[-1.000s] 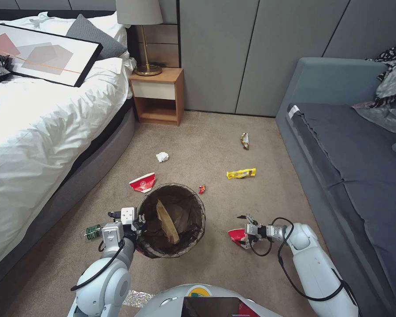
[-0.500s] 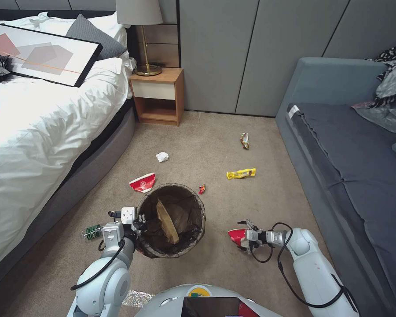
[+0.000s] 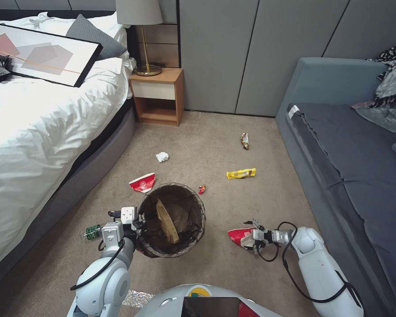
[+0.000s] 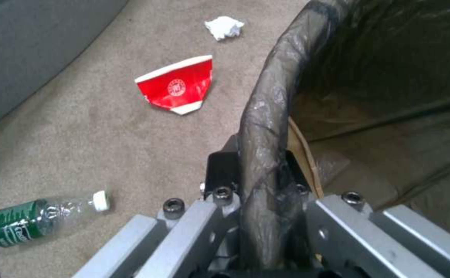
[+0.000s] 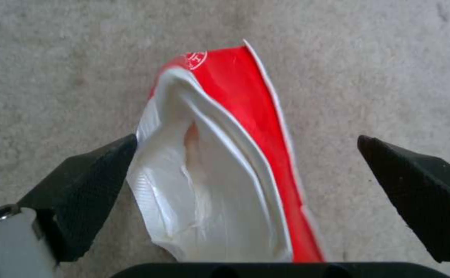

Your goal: Pick up the trash bin, then pick up the garbage from the floor and place it into the trash bin.

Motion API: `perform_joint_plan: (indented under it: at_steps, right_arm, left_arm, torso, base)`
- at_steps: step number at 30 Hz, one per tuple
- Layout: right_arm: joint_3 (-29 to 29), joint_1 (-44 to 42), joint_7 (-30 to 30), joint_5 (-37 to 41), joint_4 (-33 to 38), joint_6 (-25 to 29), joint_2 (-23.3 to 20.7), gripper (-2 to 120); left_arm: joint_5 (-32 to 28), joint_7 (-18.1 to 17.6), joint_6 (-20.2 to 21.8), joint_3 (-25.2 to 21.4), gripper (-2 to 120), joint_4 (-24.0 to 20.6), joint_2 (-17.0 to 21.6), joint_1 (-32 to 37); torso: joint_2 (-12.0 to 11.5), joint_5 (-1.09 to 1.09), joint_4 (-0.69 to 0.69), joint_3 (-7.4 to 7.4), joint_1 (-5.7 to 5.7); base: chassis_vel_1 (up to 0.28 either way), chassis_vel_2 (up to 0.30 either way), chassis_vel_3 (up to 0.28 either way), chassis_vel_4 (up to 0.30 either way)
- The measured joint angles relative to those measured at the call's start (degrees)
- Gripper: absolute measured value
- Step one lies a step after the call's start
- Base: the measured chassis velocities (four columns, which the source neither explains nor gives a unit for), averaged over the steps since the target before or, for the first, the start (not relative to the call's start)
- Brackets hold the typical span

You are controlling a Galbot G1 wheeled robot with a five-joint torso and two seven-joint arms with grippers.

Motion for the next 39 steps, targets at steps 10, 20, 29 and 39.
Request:
perform_joint_plan:
  at_steps: [10, 20, 29, 39]
  right_arm:
    - [-0.41, 1.57, 0.58, -0.48, -3.98, 0.00, 0.43, 100]
    - [-0.25, 3.32, 1.43, -2.22, -7.65, 0.23, 1.28, 100]
    - [-0.24, 3.27, 1.88, -1.68, -8.54, 0.29, 1.08, 92]
    - [-0.12, 2.66, 2.18, -0.50, -8.65, 0.09, 0.29, 92]
  left_arm:
    - [0.19, 0.01, -0.02, -0.13, 3, -0.08, -0.21, 0.15]
    - [0.35, 0.10, -0.07, -0.30, 3, -0.20, -0.24, 0.34]
    - [0.35, 0.15, -0.10, -0.37, 3, -0.24, -0.30, 0.19]
    - [0.24, 0.22, -0.10, -0.44, 3, -0.24, -0.03, -0.02]
  torso:
    - [0.00, 0.00, -0.01, 0.00, 0.00]
    - [0.00, -0.05, -0.02, 0.00, 0.00]
    - [0.01, -0.05, -0.02, -0.01, -0.01]
    - [0.01, 0.06, 0.03, 0.00, 0.00]
  base:
    - [0.000, 0.000, 0.000, 0.000]
    - [0.000, 0.000, 0.000, 0.000]
    - [0.000, 0.000, 0.000, 0.000]
    - [0.000, 0.000, 0.000, 0.000]
